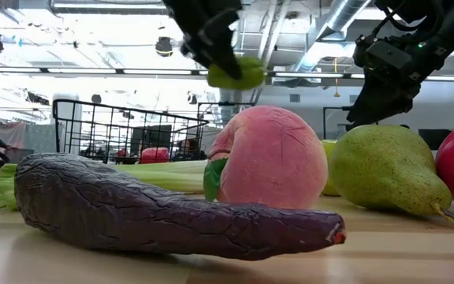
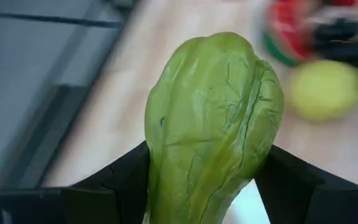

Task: Build produce basket
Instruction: Put the green chayote into the wire basket

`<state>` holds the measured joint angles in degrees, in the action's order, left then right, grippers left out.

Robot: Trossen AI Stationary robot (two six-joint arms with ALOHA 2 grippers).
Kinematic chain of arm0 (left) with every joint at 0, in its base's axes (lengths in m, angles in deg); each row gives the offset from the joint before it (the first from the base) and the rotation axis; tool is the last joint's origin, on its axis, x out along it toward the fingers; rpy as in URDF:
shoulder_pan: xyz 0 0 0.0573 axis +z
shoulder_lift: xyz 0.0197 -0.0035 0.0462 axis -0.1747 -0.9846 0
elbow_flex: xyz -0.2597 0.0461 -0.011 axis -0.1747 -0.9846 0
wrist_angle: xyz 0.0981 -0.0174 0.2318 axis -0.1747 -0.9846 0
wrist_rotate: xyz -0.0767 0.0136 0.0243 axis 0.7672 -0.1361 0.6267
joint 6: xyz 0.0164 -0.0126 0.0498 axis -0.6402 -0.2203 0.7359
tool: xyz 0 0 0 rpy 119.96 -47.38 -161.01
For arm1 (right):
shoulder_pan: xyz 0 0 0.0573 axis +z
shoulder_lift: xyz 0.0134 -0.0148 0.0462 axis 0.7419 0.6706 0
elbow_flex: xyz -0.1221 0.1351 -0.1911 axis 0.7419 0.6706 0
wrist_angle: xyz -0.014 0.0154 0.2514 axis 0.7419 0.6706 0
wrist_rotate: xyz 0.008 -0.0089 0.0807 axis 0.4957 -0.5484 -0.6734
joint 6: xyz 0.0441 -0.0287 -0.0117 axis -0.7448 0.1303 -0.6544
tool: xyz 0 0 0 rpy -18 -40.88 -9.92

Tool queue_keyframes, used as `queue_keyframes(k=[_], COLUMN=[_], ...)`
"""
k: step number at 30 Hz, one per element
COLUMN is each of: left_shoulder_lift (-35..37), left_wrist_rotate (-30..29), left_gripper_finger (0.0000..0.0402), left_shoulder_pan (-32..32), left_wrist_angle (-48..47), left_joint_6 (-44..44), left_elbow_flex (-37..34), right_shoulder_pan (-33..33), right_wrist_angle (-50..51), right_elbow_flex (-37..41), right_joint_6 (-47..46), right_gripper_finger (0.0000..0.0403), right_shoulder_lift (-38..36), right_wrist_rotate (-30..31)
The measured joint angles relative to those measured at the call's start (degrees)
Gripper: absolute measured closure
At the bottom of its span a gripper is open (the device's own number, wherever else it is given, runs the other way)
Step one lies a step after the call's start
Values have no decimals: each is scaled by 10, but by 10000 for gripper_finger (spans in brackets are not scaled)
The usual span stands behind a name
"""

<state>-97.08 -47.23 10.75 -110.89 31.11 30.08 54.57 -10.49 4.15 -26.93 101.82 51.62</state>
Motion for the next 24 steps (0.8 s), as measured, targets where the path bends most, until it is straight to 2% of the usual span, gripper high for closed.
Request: queue_keyframes(k=[5, 8, 15, 21, 24], left_shoulder_lift=[59, 80, 82, 77, 77], left_wrist_rotate=[-90, -106, -88, -77, -45], left_gripper_finger=[177, 177, 177, 177, 177], left_shoulder_pan=[34, 61, 116, 150, 167], left_wrist_angle=[-110, -157, -224, -220, -214], left_joint_6=[-73, -107, -136, -143, -136], left_elbow_flex=[0, 0, -1, -21, -39], right_shoulder_pan=[0, -1, -1, -1, -1], right_wrist_angle=[1, 1, 1, 1, 1], right_elbow_flex=[0, 0, 0, 0, 0], right_joint_6=[0, 0, 0, 0, 0], right_gripper_finger=[148, 148, 148, 148, 148], right_shoulder_lift=[0, 0, 0, 0, 0], right_wrist_rotate=[0, 0, 0, 0, 0])
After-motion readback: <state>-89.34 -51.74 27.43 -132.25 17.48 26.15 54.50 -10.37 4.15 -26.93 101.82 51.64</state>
